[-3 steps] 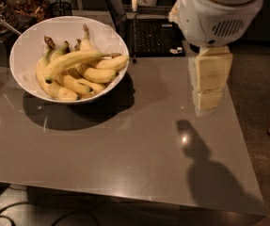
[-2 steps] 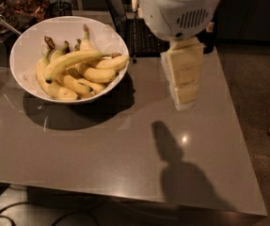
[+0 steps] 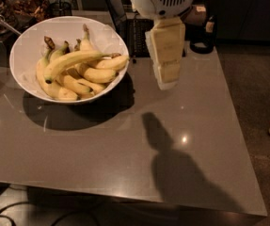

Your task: Pick banana from white bowl

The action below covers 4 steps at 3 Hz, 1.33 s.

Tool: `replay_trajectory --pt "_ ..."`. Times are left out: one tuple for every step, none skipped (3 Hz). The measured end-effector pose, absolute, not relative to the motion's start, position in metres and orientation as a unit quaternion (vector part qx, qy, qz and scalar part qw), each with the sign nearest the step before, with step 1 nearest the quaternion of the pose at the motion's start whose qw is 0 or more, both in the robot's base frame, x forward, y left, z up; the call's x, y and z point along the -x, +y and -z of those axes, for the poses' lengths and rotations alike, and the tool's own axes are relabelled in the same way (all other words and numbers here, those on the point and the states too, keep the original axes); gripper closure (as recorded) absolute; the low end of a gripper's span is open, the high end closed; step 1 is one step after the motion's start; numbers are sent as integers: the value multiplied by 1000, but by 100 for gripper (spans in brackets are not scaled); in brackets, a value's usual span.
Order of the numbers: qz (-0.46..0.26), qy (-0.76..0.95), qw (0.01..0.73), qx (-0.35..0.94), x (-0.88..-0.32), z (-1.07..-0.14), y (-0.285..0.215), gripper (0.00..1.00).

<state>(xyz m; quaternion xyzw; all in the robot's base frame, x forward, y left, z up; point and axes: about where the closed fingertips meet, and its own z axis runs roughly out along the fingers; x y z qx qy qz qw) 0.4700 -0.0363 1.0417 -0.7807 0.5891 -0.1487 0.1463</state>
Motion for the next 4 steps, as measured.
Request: replay_trajectory --pt "122 566 153 801 -516 -1040 -7 0" --pt "93 532 151 828 -554 -1023 30 0" --pt "97 529 169 826 -562 -1024 38 0" --pt "95 517 167 834 -573 -1020 53 0"
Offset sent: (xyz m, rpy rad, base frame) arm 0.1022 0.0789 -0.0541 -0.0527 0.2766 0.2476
